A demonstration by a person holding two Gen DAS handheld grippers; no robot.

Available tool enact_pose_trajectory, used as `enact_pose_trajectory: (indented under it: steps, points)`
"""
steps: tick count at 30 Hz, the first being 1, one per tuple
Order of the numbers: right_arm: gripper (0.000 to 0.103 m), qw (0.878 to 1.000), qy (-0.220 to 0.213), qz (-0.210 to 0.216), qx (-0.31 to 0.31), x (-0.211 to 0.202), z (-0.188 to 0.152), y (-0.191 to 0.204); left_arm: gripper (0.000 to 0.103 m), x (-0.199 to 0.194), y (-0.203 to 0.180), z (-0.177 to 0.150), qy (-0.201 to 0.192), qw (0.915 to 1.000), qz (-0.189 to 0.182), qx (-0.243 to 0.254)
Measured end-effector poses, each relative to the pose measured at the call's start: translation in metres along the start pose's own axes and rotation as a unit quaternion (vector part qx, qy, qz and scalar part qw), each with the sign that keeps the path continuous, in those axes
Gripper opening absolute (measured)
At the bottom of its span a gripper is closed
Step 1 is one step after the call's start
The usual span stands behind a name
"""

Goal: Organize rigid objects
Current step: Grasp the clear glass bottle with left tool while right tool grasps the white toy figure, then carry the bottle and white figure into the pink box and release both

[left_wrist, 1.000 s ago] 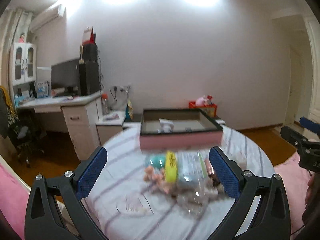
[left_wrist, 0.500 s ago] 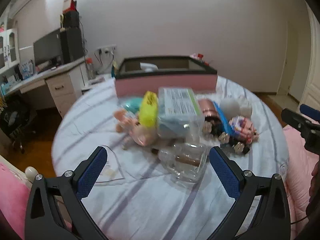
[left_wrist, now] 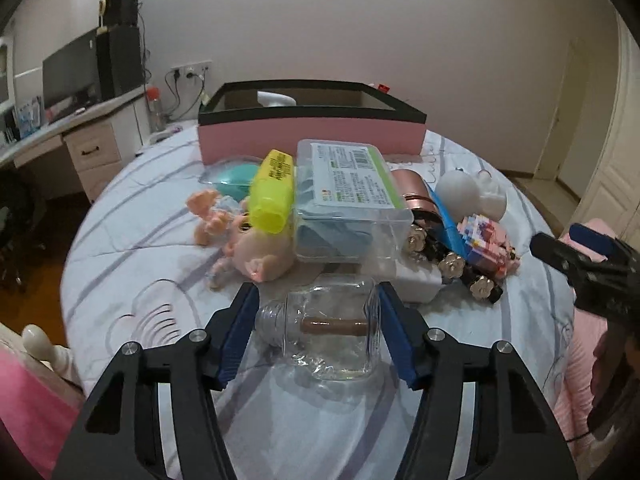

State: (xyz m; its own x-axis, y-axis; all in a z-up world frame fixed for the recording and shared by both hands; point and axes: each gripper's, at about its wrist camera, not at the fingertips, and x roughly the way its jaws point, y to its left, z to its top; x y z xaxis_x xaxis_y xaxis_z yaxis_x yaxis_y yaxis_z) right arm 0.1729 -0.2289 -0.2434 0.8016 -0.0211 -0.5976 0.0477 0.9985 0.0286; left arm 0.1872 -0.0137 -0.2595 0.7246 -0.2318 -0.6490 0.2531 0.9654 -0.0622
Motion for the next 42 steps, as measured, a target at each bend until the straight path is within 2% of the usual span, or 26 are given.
enact_pose_trajectory:
  steps: [6, 11, 15, 17, 18, 20, 21, 22, 30, 42]
  points:
    - [0.103, 1.0, 0.011, 0.015, 0.005, 0.019, 0.023, 0.006, 0.061, -0.017, 0.009, 0.001, -0.011, 0.9999, 0.001, 0.005]
    - [0.103, 0.998, 0.054, 0.029, -0.003, 0.052, 0.042, 0.02, 0.061, -0.023, 0.017, 0.009, -0.019, 0.9998, 0.006, 0.004]
    - [0.103, 0.995, 0.084, 0.046, -0.005, 0.073, 0.044, 0.026, 0.061, -0.023, 0.021, 0.014, -0.019, 0.9998, 0.004, 0.007]
    - [0.103, 0.995, 0.085, 0.045, -0.002, 0.078, 0.046, 0.026, 0.061, -0.022, 0.023, 0.015, -0.02, 0.9998, 0.002, 0.007]
    - [0.1, 0.995, 0.087, 0.05, 0.001, 0.08, 0.048, 0.025, 0.061, -0.021, 0.023, 0.016, -0.02, 0.9998, 0.0, 0.007]
    - [0.086, 0.993, 0.09, 0.07, 0.011, 0.084, 0.05, 0.022, 0.061, -0.019, 0.025, 0.018, -0.018, 0.9998, 0.0, 0.005]
    - [0.076, 0.993, 0.091, 0.076, 0.014, 0.085, 0.05, 0.021, 0.061, -0.018, 0.025, 0.019, -0.018, 0.9998, 0.001, 0.005]
    - [0.076, 0.993, 0.091, 0.075, 0.014, 0.085, 0.051, 0.021, 0.061, -0.018, 0.026, 0.02, -0.02, 0.9998, 0.0, 0.005]
    - [0.075, 0.996, 0.058, 0.066, 0.015, 0.069, 0.054, 0.017, 0.061, -0.024, 0.029, 0.037, -0.036, 0.9994, -0.001, 0.001]
    - [0.076, 0.996, -0.023, 0.092, -0.005, 0.015, 0.096, 0.033, 0.061, -0.033, 0.031, 0.102, -0.097, 0.995, 0.021, 0.011]
